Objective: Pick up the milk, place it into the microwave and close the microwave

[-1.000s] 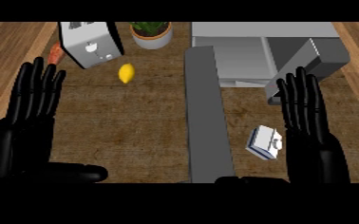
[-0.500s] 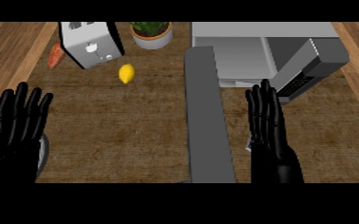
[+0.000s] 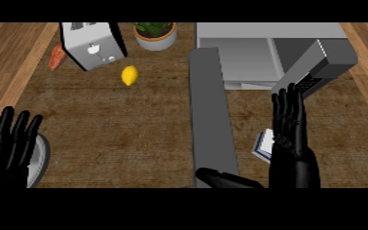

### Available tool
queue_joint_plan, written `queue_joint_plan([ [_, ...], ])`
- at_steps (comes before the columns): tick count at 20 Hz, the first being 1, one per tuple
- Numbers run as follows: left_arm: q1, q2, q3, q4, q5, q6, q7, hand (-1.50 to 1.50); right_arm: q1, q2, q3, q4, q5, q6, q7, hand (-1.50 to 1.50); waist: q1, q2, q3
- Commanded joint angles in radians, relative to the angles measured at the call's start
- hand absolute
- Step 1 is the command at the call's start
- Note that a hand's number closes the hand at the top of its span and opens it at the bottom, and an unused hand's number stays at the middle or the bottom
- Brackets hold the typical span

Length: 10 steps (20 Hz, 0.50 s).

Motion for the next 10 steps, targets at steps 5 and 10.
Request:
queue_joint_plan([
  [5,0.107,-0.030,0.008,0.017,-0.006,-0.060,-0.112,-1.50,0.016,0.013,-0.141,0.187,-0.157,0.007,-0.181,-1.50,0.004,0.001,0.001],
  [10,0.108,-0.018,0.015,-0.083,0.028,-0.052,-0.004,-1.50,0.115,-0.017,-0.188,0.171,-0.216,0.035,-0.245,-1.50,-0.001,0.000,0.000],
])
